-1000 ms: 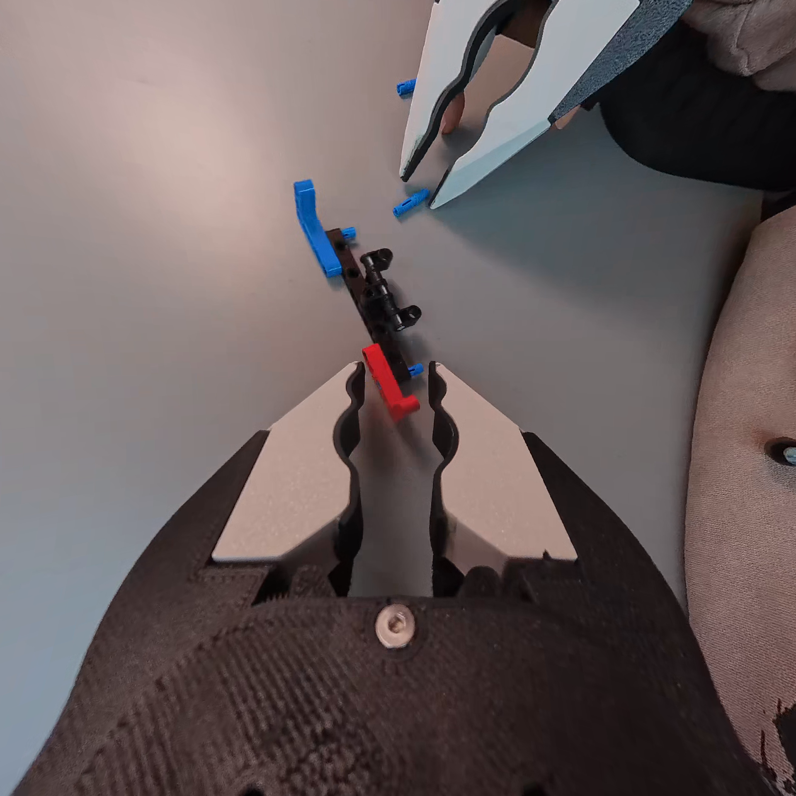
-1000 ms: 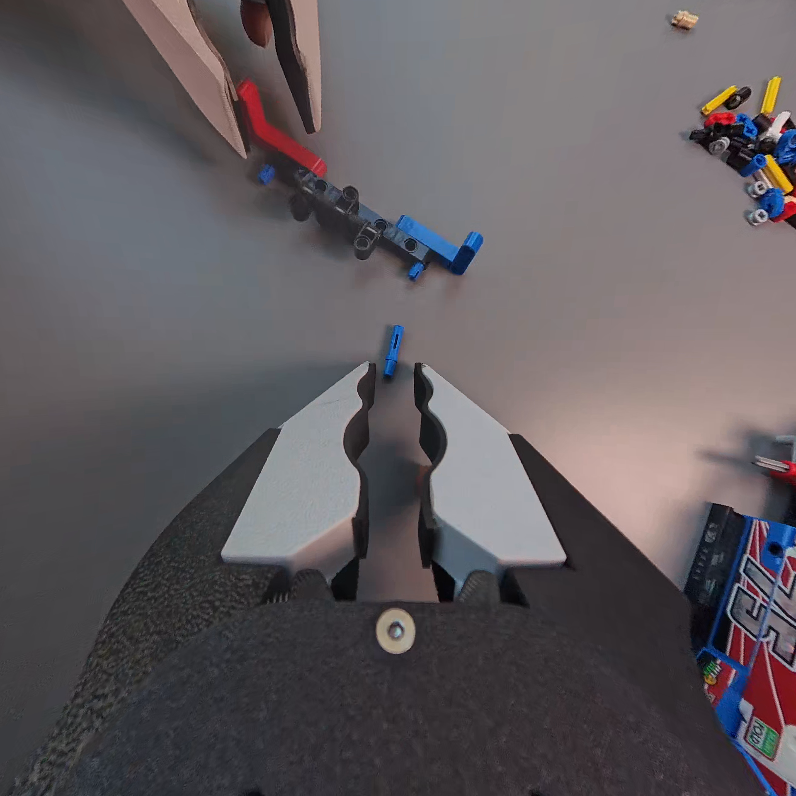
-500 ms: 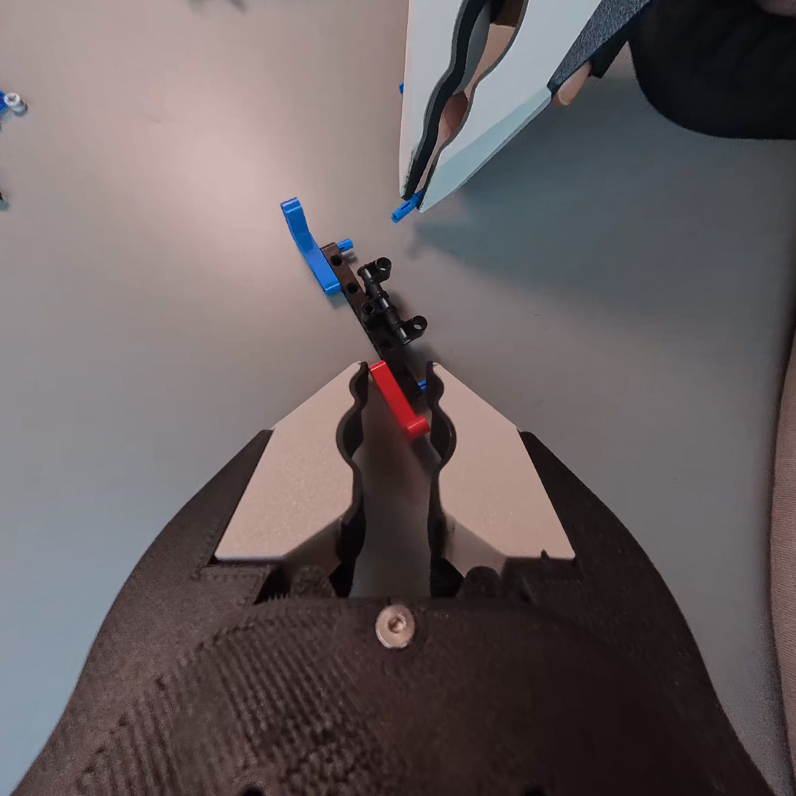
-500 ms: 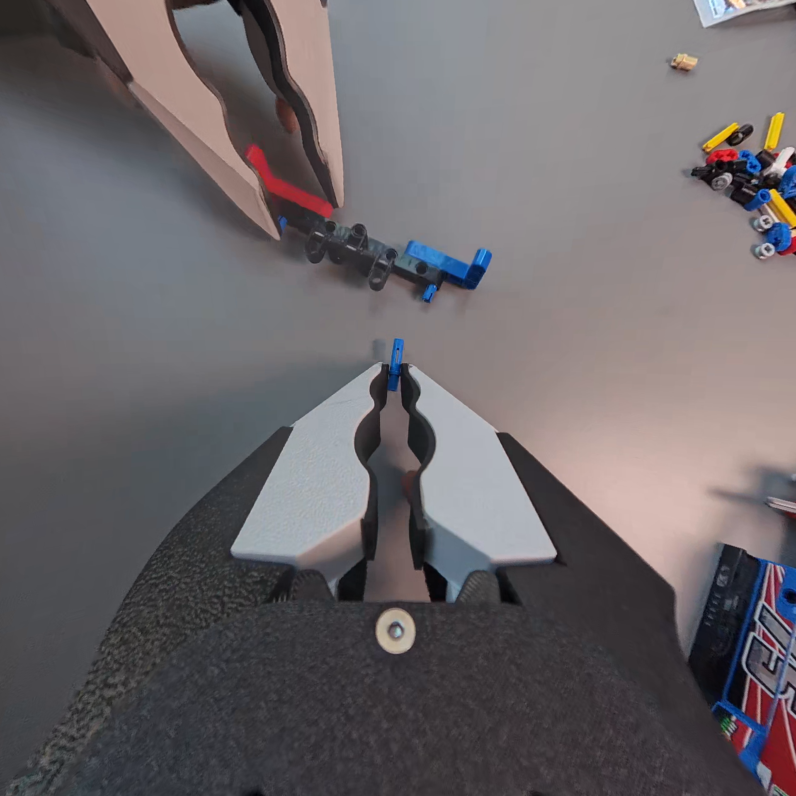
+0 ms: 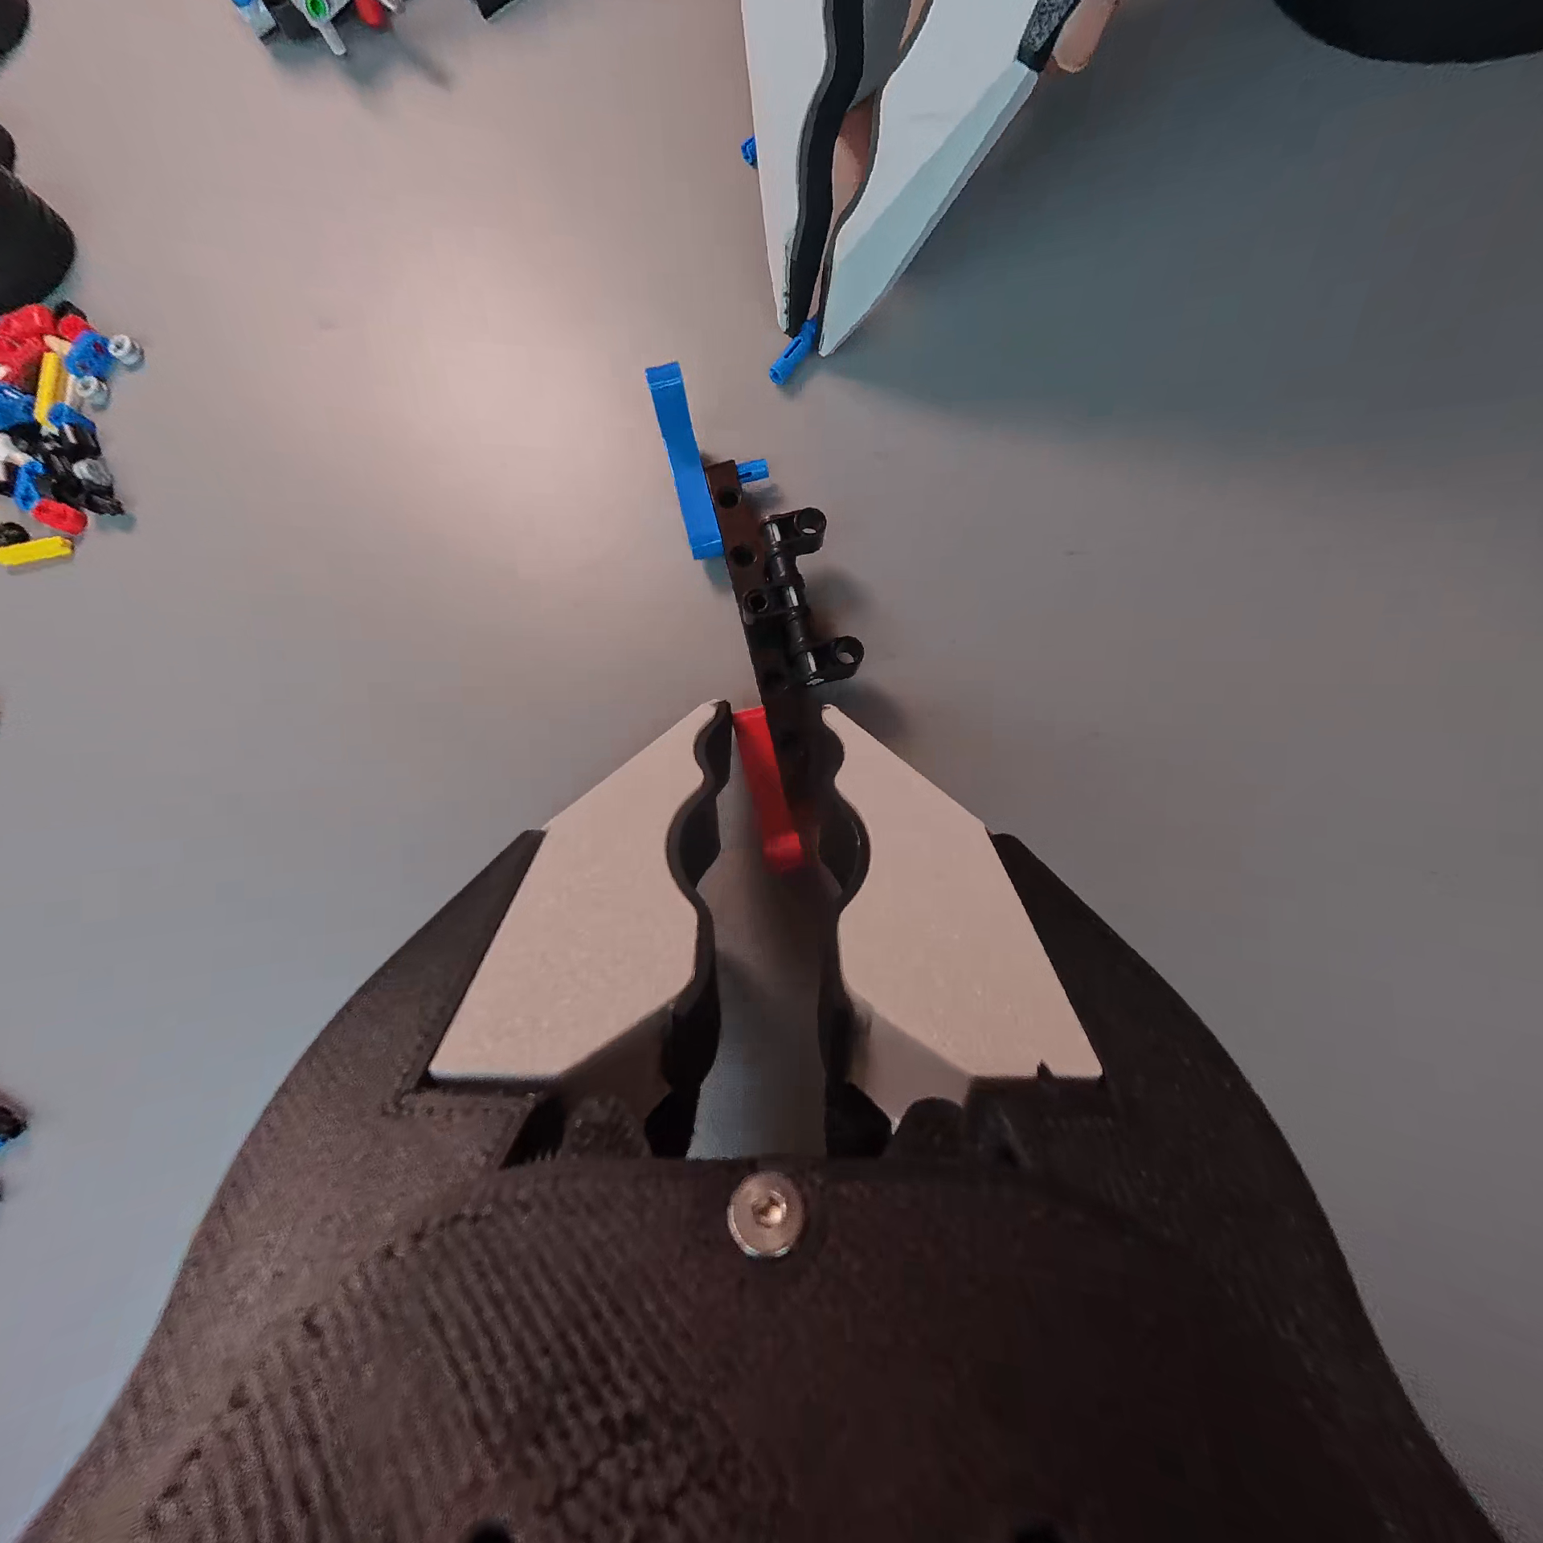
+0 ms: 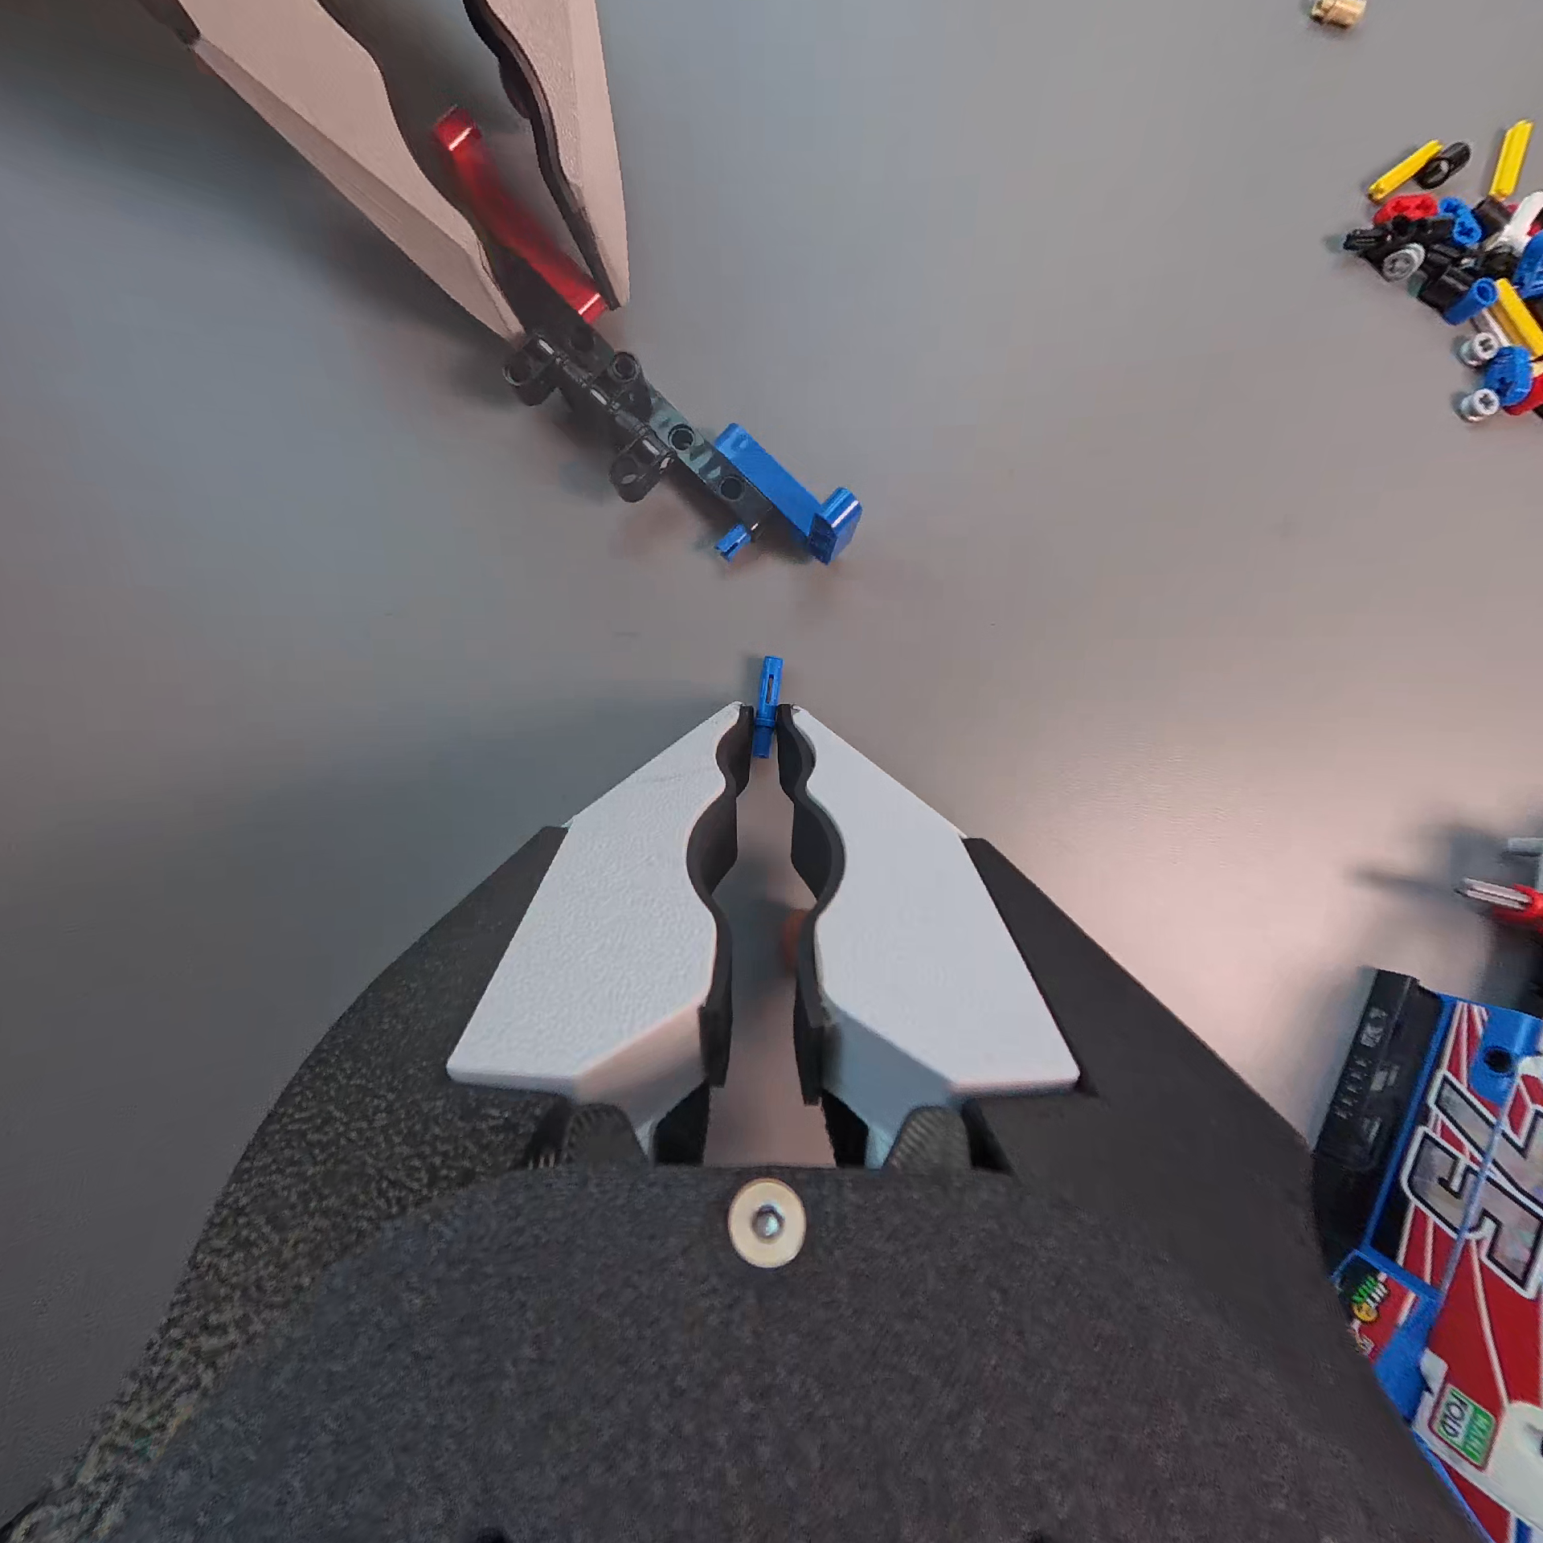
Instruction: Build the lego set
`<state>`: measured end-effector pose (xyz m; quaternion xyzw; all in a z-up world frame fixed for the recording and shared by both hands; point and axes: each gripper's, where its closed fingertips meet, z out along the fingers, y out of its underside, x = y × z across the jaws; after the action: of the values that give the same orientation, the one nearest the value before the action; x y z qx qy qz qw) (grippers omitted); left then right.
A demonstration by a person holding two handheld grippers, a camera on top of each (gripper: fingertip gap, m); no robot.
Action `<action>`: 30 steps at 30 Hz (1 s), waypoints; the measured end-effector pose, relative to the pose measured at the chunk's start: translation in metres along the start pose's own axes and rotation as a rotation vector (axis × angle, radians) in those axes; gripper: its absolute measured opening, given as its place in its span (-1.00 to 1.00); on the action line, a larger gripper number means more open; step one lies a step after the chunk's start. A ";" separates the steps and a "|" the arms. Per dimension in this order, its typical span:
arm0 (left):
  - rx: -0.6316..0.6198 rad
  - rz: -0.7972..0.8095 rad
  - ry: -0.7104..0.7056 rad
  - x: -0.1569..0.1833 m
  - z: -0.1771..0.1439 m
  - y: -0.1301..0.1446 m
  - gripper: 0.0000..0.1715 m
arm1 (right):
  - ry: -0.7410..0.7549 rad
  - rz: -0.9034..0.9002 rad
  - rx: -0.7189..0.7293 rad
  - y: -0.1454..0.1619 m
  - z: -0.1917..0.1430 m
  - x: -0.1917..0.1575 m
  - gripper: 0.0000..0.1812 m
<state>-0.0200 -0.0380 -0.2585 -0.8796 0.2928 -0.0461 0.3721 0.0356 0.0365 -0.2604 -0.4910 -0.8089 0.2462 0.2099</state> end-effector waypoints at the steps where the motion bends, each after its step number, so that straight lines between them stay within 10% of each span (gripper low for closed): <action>1: -0.002 0.038 -0.030 -0.002 0.000 0.000 -0.80 | 0.000 -0.001 0.001 0.000 0.000 0.000 -0.96; 13: 0.070 0.675 -0.415 -0.016 -0.005 -0.027 -0.82 | -0.139 0.034 0.158 -0.036 -0.008 0.006 -0.52; 19: 0.134 0.841 -0.444 -0.004 -0.007 -0.034 -0.82 | -0.217 -0.071 0.120 -0.033 0.014 0.002 -0.72; 27: 0.345 0.108 0.005 0.001 -0.020 -0.043 -0.39 | -0.103 -0.289 0.150 -0.037 0.008 -0.008 -0.94; 30: 0.285 0.104 -0.008 -0.006 -0.015 -0.031 -0.40 | -0.124 -0.345 0.152 -0.037 0.007 -0.020 -0.94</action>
<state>-0.0142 -0.0266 -0.2259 -0.8018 0.3267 -0.0643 0.4963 0.0140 0.0025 -0.2456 -0.3118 -0.8715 0.2965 0.2352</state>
